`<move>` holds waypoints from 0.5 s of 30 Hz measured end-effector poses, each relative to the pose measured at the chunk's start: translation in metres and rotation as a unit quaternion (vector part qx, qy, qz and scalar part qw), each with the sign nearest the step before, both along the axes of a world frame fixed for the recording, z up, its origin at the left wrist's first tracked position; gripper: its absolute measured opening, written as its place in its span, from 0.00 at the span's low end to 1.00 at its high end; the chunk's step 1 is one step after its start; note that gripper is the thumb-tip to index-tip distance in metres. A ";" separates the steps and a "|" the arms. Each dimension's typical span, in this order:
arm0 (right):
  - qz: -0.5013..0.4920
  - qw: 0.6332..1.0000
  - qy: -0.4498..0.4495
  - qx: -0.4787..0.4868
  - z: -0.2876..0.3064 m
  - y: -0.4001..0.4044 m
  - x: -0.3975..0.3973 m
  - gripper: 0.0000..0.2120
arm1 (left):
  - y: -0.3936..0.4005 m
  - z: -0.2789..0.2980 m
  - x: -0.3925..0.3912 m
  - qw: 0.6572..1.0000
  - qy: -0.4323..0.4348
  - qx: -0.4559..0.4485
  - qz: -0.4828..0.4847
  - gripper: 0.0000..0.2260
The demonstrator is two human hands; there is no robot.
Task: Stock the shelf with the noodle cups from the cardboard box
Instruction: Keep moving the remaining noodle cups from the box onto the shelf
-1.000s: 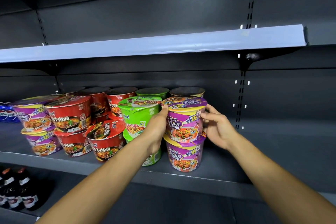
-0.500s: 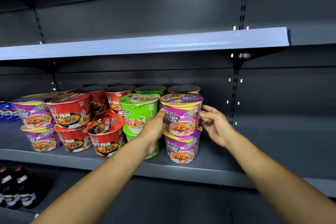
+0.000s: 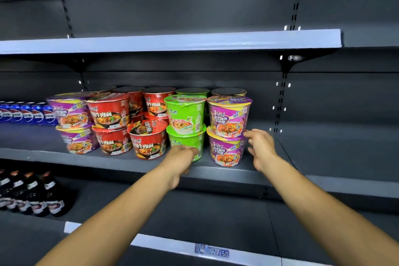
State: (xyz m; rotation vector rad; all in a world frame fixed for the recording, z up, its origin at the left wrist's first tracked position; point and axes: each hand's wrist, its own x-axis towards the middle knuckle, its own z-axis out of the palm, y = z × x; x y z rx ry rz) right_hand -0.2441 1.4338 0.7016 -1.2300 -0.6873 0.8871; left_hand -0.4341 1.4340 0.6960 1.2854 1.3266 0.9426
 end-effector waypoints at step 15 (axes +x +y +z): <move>0.153 0.958 -0.039 -0.238 -0.138 -0.053 -0.117 0.07 | -0.065 -0.114 -0.105 0.993 0.048 -0.107 0.003 0.07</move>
